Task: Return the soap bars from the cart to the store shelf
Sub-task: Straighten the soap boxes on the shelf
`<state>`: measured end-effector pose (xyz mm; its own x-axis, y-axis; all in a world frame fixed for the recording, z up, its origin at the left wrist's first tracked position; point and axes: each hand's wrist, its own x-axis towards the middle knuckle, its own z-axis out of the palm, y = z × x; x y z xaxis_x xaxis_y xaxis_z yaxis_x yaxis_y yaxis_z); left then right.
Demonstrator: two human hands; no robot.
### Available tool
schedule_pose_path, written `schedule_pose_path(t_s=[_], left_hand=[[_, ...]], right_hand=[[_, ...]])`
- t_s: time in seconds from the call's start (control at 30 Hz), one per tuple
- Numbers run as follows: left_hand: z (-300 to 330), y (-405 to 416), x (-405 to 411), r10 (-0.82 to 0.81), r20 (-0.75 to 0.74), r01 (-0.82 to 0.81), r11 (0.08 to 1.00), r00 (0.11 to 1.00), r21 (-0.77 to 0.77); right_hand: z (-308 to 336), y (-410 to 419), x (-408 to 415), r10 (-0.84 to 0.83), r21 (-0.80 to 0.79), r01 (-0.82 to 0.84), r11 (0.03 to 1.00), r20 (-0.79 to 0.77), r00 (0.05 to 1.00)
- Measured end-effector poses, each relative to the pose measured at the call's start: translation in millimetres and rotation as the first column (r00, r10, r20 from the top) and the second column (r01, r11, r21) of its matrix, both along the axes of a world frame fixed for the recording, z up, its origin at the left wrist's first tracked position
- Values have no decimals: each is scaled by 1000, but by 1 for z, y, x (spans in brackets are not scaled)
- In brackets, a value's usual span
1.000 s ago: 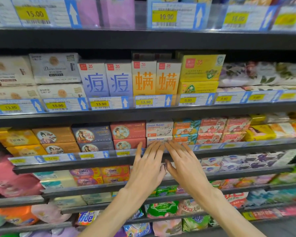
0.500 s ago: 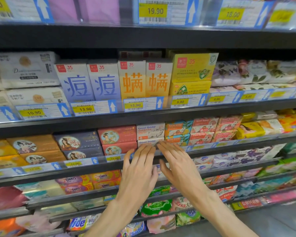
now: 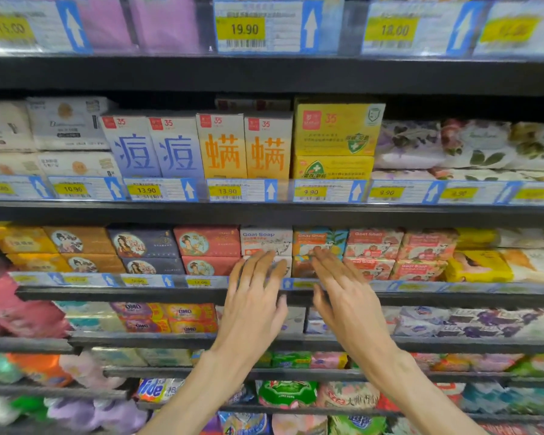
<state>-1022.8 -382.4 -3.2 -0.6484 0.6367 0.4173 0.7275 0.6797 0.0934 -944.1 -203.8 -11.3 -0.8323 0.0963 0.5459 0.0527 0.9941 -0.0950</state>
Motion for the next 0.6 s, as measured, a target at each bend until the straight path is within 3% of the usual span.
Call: schedule_pose_path(t_s=[0.13,0.27,0.4,0.6], left_hand=[[-4,6,7,51,-13,-51,999,999,12],[-4,20,23,-34,-49,37,997,998,65],[-6,43,35,-141,-12,141,990,990,15],[-15,52,34,-90,33,92,994,995,-54]], right_hand=[[-5,7,5,53,-39,-53,998,-8,999],[-7,21,15,74,-32,-75,997,-50,996],[-11,27,19,62,-38,-65,997,-60,996],[-17,30,20,52,8,-52,999,22,998]])
